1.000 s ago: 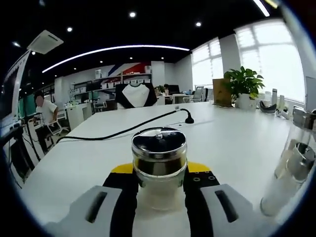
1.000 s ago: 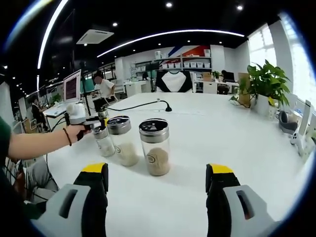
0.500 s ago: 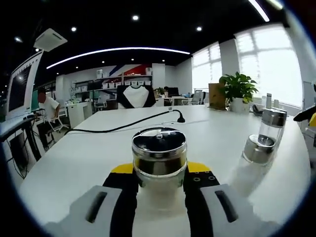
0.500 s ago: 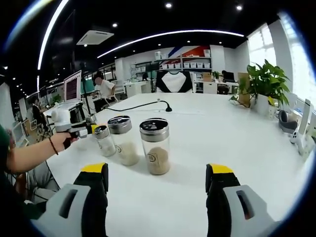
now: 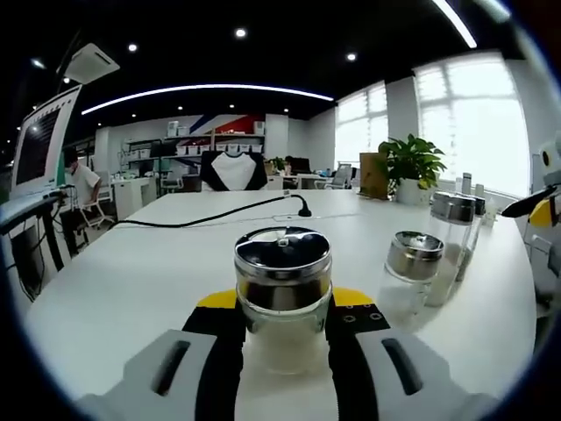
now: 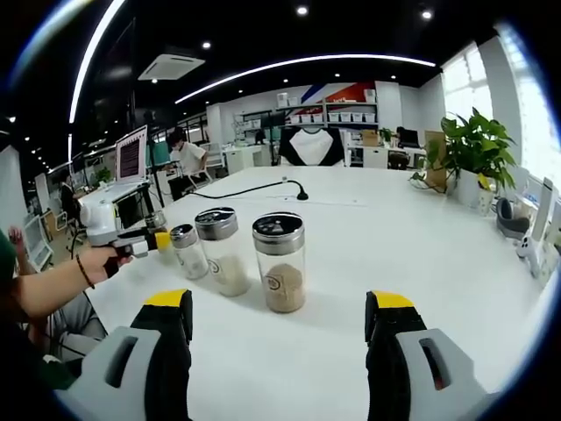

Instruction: Rotate the seasoning bottle until the label or dispensing opening points toward the visible target arrow and the bottle remains upright within the marked orientation range

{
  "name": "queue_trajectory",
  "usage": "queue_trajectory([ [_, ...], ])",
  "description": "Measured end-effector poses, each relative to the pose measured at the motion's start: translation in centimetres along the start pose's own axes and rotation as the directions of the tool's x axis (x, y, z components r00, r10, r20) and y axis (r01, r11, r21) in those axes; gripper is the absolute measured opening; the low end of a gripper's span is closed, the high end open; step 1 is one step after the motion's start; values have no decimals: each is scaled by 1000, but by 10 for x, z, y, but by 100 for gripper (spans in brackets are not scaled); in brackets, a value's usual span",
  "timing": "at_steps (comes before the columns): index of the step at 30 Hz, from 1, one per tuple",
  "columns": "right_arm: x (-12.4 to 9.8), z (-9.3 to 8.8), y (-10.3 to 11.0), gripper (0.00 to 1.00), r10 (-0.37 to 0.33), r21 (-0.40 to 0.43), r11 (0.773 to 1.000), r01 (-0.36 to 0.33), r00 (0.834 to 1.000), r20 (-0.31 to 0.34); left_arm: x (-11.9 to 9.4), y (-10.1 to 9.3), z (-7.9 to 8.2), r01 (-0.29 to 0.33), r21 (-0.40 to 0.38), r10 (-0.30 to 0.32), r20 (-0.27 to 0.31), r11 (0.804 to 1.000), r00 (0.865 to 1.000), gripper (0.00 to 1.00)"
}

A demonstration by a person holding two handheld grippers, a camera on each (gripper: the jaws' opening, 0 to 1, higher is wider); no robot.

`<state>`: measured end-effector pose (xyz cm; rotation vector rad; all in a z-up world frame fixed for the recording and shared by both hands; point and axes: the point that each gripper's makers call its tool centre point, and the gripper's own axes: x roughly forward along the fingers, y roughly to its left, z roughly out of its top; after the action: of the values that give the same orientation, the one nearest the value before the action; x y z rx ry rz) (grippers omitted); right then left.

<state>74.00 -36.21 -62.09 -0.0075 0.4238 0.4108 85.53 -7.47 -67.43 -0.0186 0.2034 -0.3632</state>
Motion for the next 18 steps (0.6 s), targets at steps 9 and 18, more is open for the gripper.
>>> queue_trajectory([
  [9,0,-1,-2,82,-5,4,1000,5,1000,-3,-2,-11,-5,23,10,-23,4,1000,1000,37],
  [18,1,-2,-2,82,-3,5,1000,3,1000,-5,0,-17,-11,35,65,-36,6,997,999,37],
])
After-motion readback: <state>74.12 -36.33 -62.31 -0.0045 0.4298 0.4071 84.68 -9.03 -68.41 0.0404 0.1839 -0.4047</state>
